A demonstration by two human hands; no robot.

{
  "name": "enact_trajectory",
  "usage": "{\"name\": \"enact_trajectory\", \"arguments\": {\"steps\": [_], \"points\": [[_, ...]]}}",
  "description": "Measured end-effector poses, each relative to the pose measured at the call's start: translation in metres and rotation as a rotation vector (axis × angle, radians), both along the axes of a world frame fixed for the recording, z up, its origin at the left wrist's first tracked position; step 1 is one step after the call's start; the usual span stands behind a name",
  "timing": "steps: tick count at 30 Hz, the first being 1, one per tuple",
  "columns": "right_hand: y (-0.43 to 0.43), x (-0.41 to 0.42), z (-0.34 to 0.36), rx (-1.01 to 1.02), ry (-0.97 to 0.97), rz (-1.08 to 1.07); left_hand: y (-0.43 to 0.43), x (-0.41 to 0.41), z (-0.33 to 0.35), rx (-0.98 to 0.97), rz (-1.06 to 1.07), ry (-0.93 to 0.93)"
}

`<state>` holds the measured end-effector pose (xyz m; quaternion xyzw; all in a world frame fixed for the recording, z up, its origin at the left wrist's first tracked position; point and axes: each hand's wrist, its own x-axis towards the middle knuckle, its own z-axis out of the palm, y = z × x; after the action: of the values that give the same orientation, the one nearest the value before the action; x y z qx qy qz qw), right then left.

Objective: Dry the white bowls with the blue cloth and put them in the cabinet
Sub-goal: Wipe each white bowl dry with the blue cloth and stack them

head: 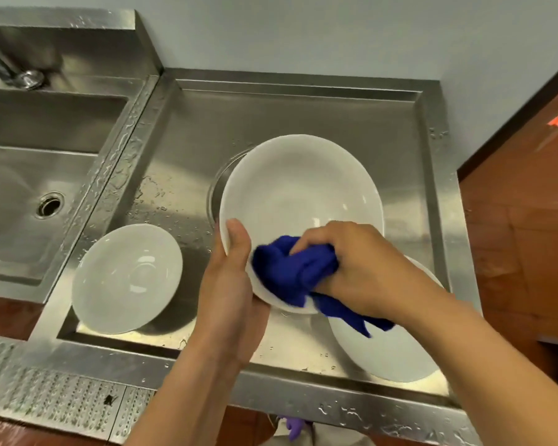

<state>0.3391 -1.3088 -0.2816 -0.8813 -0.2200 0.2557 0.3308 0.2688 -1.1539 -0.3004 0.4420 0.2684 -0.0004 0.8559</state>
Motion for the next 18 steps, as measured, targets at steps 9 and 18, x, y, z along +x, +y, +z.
{"name": "enact_trajectory", "arguments": {"steps": [9,18], "points": [[0.03,0.014,0.016,0.273,-0.26,-0.226,-0.022,-0.004,0.013,-0.027,-0.006,-0.041],[-0.014,0.015,0.022,-0.067,-0.474,-0.261,-0.028,-0.014,0.02,-0.005,-0.032,-0.045]]}}
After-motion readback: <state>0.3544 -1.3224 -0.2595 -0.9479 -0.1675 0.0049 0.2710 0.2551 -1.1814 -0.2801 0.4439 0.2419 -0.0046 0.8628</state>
